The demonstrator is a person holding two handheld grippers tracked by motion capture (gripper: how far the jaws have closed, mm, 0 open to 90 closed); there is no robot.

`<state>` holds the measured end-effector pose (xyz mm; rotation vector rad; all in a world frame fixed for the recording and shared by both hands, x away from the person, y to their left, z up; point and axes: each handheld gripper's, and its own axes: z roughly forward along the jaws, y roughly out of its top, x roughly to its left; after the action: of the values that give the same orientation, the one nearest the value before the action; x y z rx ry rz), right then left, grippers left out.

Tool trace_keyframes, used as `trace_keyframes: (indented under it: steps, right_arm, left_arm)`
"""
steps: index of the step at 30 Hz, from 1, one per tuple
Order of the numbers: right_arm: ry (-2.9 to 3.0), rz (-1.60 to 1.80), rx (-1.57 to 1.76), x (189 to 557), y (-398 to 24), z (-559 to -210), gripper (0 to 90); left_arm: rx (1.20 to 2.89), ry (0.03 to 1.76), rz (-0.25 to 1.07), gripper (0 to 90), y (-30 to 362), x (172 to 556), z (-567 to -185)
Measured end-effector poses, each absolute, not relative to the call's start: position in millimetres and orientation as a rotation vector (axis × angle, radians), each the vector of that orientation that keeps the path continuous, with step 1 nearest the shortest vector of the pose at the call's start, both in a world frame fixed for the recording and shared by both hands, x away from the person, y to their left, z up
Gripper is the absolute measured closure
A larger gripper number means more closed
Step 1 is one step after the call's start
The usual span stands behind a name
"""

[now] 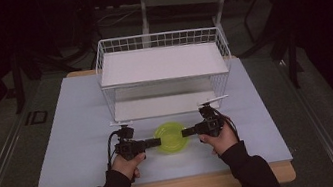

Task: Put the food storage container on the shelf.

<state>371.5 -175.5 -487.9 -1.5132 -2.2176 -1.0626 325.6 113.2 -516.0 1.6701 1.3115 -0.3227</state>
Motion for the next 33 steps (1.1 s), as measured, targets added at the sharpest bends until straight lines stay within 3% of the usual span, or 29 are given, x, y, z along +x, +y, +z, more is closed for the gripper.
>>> trace_keyframes:
  steps: [4,9,33]
  right_arm:
    - [-2.199,-1.075,-1.544,366,-174,-486,77.9]
    - [-2.229,-1.116,-1.533,356,-169,-476,80.6]
    - [-2.292,-1.379,-1.429,352,-164,-379,80.9]
  left_arm:
    - [1.628,1.36,-0.369,73.8,115,323,-516]
    - [1.578,1.389,-0.332,82.0,120,319,-508]
    - [1.621,1.255,-0.171,81.8,129,324,-402]
